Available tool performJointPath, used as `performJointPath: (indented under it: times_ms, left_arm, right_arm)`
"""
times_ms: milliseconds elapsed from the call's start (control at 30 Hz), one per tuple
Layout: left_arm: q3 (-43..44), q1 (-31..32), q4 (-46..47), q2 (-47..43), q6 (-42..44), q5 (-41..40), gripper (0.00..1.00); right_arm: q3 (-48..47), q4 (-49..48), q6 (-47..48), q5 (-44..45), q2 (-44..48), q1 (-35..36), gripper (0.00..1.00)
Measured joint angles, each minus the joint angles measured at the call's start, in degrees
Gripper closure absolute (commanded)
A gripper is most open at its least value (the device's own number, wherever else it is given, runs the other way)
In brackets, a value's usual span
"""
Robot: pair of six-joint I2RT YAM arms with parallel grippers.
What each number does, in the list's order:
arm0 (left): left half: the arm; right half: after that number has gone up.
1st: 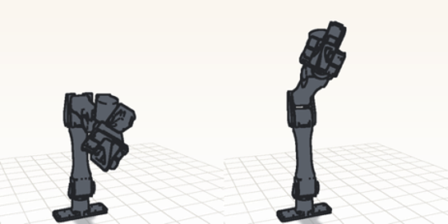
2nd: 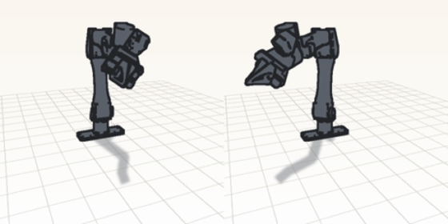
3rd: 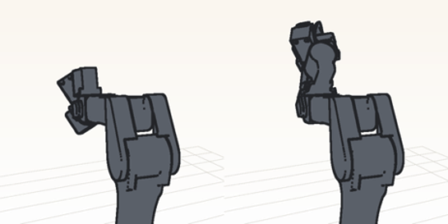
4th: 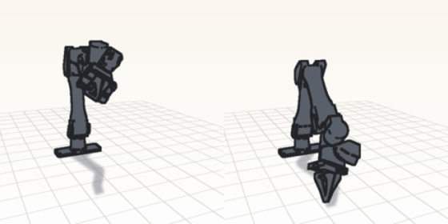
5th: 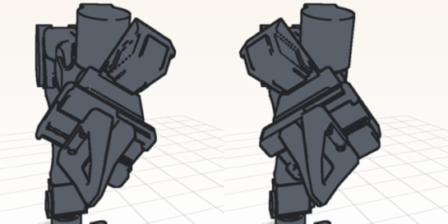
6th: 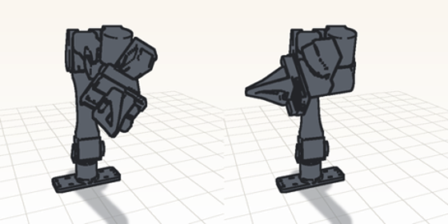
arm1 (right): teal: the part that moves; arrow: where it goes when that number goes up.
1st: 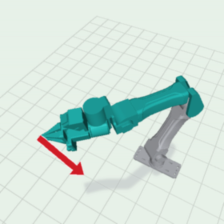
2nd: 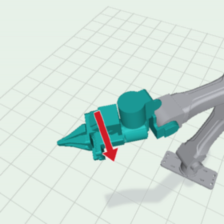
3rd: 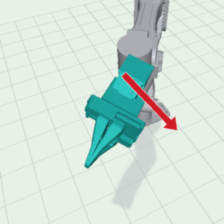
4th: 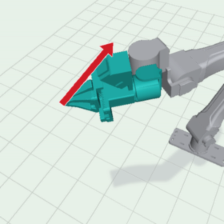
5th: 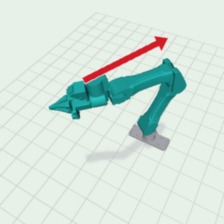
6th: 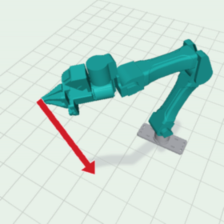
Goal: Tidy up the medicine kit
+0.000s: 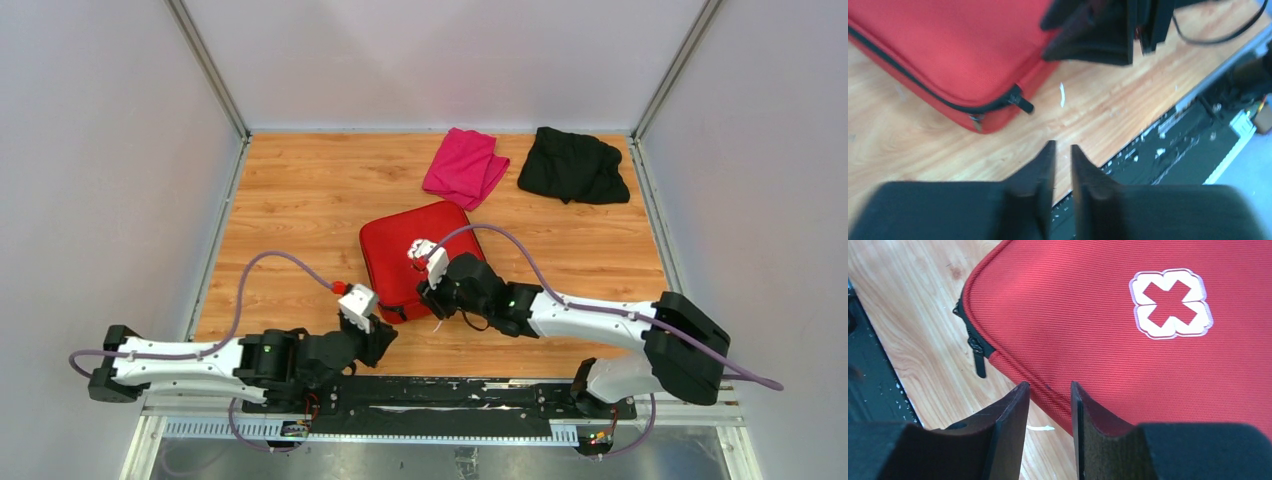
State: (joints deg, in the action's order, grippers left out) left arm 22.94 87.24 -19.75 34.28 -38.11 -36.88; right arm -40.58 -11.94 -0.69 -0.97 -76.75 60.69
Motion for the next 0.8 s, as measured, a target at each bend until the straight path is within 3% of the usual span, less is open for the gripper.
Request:
performJointPath:
  times_ms: [33, 167, 367, 500, 633, 800]
  left_arm:
    - [0.9, 0.0, -1.9, -2.4, -0.9, -1.9, 0.62]
    - [4.4, 0.0, -7.2, -9.1, -3.0, -8.7, 0.47]
    - [9.6, -2.9, -11.8, -8.6, -0.1, -15.2, 0.36]
    - [12.4, -18.3, -9.6, -3.5, 6.7, -9.1, 0.32]
    - [15.4, -35.9, -4.8, 6.9, 13.3, 4.6, 0.26]
    - [24.0, -47.3, 0.1, 24.7, 20.9, 15.9, 0.23]
  right_arm:
    - [0.0, 0.4, 0.0, 0.7, 0.4, 0.0, 0.58]
    - [0.3, 2.3, 0.0, 4.4, 3.6, -0.1, 0.55]
    - [1.2, 3.8, -4.7, 10.5, 12.2, -0.1, 0.54]
    - [2.3, 4.6, -12.7, 13.4, 16.1, -0.1, 0.55]
    - [5.5, 5.2, -23.3, 14.8, 17.1, -0.1, 0.55]
    - [6.8, 6.0, -31.4, 14.7, 13.8, -0.1, 0.54]
